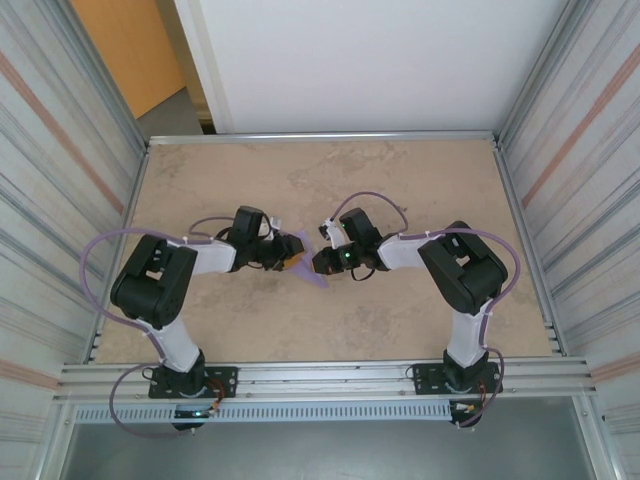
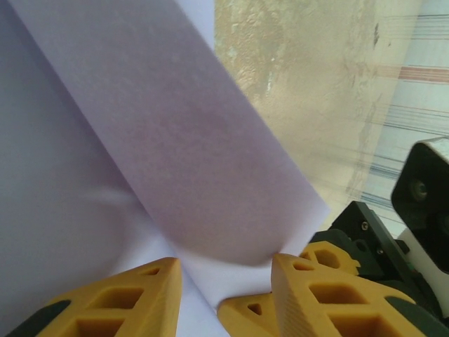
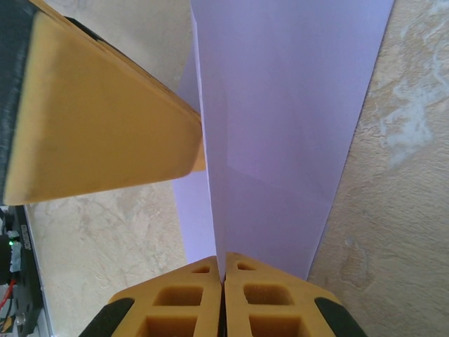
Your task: Fold a paper plane with a square sheet of paper (pick it up from the middle)
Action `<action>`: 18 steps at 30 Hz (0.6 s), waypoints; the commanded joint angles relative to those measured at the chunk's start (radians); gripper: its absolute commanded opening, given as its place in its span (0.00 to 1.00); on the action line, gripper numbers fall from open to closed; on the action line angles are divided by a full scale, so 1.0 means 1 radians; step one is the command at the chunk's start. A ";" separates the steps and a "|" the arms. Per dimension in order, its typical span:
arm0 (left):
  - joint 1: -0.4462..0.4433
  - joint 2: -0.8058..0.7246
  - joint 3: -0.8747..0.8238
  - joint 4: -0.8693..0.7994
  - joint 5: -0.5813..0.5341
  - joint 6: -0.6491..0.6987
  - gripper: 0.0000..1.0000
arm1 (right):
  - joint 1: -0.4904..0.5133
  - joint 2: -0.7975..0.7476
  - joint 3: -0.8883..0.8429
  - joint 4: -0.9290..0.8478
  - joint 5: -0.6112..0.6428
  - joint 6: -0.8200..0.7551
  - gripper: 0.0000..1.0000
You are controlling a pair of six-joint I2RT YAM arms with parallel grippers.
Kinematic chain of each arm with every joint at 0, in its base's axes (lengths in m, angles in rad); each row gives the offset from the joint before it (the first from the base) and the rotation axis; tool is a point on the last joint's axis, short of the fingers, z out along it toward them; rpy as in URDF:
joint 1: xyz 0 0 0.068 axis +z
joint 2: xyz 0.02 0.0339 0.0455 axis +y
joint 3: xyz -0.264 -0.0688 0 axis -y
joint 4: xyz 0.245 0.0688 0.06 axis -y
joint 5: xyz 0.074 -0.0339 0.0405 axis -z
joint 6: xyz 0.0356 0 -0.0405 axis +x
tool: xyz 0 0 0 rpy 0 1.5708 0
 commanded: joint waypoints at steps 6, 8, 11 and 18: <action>-0.016 0.025 0.039 -0.087 -0.025 0.042 0.41 | -0.010 0.024 -0.019 0.016 -0.019 0.027 0.12; -0.019 0.035 0.050 -0.104 -0.024 0.042 0.44 | -0.009 0.022 -0.019 0.009 -0.013 0.028 0.13; -0.028 0.050 0.071 -0.146 -0.030 0.053 0.45 | -0.009 0.018 -0.021 0.006 -0.002 0.026 0.14; -0.036 0.078 0.125 -0.311 -0.090 0.075 0.44 | -0.014 0.007 -0.016 -0.012 0.010 0.045 0.21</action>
